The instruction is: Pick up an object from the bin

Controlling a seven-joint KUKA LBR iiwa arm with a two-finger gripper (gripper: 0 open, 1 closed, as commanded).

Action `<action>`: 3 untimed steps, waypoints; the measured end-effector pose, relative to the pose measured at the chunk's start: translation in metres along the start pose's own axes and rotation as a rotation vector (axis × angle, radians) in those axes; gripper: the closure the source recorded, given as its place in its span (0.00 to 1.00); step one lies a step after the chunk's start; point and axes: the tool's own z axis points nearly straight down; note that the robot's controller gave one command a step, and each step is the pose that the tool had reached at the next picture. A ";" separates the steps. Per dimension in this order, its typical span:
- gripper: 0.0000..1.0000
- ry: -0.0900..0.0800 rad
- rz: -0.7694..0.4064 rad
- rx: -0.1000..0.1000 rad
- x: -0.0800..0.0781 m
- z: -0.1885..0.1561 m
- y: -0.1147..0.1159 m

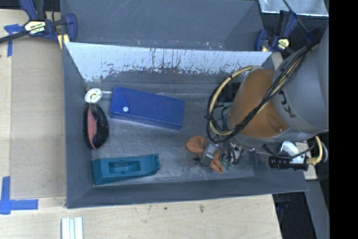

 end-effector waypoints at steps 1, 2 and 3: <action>1.00 -0.001 0.000 0.000 0.000 -0.006 0.000; 1.00 -0.001 0.000 -0.001 -0.001 -0.012 0.000; 1.00 -0.002 -0.001 -0.001 -0.001 -0.016 0.000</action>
Offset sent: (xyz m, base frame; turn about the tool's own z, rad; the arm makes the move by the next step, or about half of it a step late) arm 0.0001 0.0000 0.0112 0.0000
